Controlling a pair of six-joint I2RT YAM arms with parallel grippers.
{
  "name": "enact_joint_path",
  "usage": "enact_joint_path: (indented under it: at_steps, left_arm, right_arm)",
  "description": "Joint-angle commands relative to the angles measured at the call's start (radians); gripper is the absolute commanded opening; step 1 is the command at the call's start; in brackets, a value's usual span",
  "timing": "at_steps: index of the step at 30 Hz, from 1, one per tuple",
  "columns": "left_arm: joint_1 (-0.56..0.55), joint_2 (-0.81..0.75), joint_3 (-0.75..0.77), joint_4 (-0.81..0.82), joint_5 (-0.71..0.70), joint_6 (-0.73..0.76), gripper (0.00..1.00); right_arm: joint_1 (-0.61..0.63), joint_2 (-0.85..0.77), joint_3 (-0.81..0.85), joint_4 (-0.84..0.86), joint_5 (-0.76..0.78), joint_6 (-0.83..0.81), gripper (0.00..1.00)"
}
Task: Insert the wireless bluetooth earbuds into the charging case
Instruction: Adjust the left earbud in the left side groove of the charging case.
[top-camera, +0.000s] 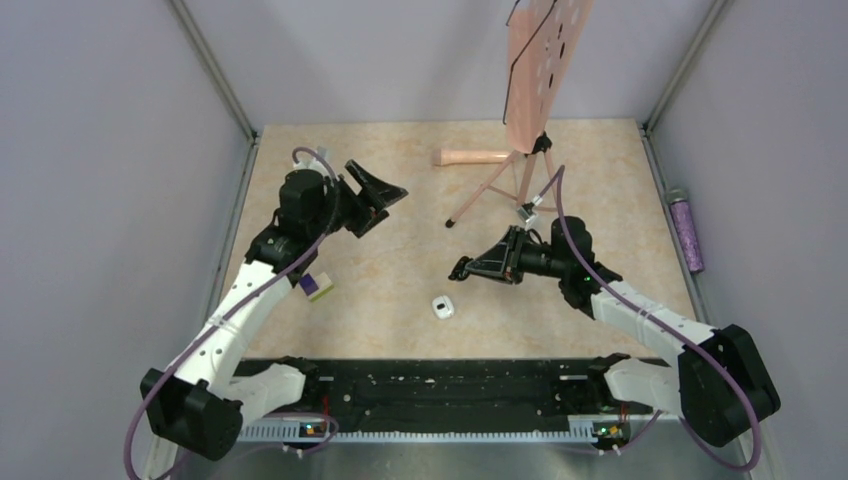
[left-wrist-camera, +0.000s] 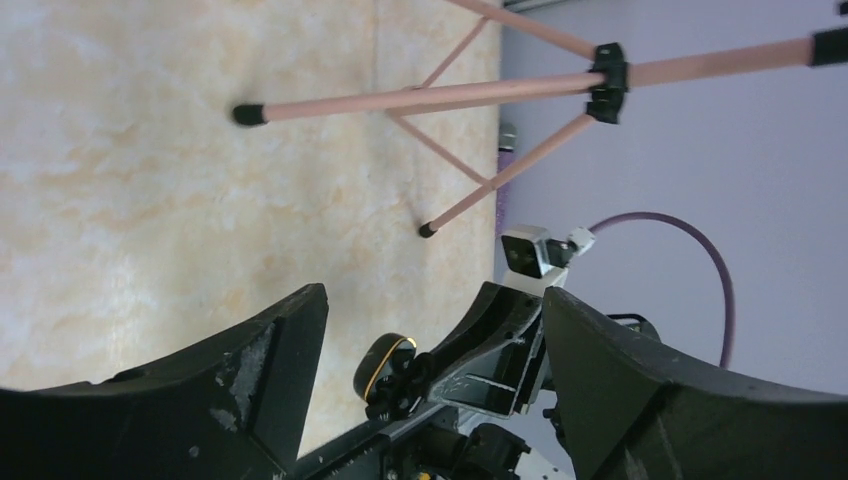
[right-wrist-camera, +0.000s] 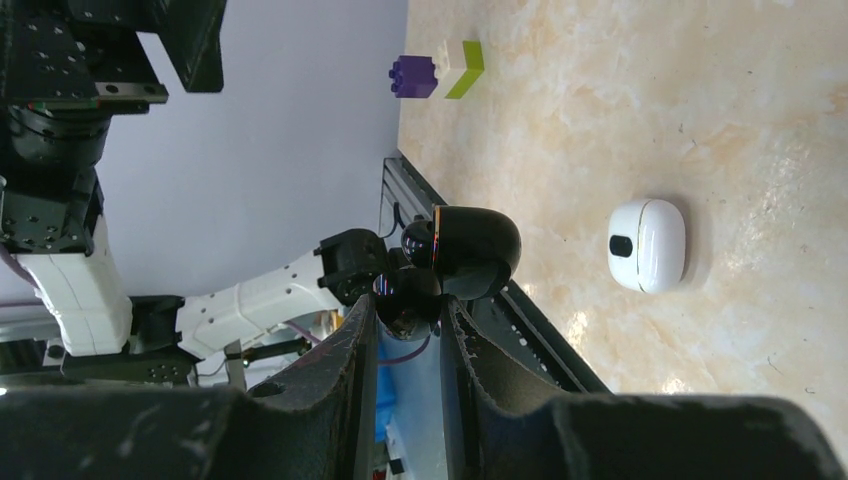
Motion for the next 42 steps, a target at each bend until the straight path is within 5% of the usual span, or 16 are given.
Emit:
enact_joint_path:
  at_steps: [1, 5, 10, 15, 26, 42]
  left_arm:
    - [-0.071, -0.03, 0.111, -0.285, -0.154, -0.134, 0.81]
    - [-0.162, -0.017, 0.158, -0.481, -0.256, -0.272, 0.74]
    - [-0.239, 0.089, 0.176, -0.59, -0.149, -0.394, 0.66]
    - [-0.309, 0.155, 0.187, -0.605, -0.108, -0.469, 0.66]
    - [-0.342, 0.221, 0.113, -0.444, -0.035, -0.626, 0.58]
    - [-0.351, 0.274, 0.038, -0.235, -0.054, -0.736, 0.55]
  right_arm:
    - [-0.008, -0.006, 0.034, 0.044, -0.011, -0.013, 0.0]
    - [-0.007, -0.013, 0.049, -0.033, 0.025, -0.054, 0.0]
    - [-0.008, -0.067, 0.026, -0.066, 0.136, -0.062, 0.0]
    - [-0.004, -0.133, -0.074, 0.078, 0.262, 0.012, 0.0]
    - [0.085, -0.174, -0.174, 0.265, 0.473, 0.028, 0.0]
    - [0.114, -0.172, -0.193, 0.308, 0.453, 0.016, 0.0]
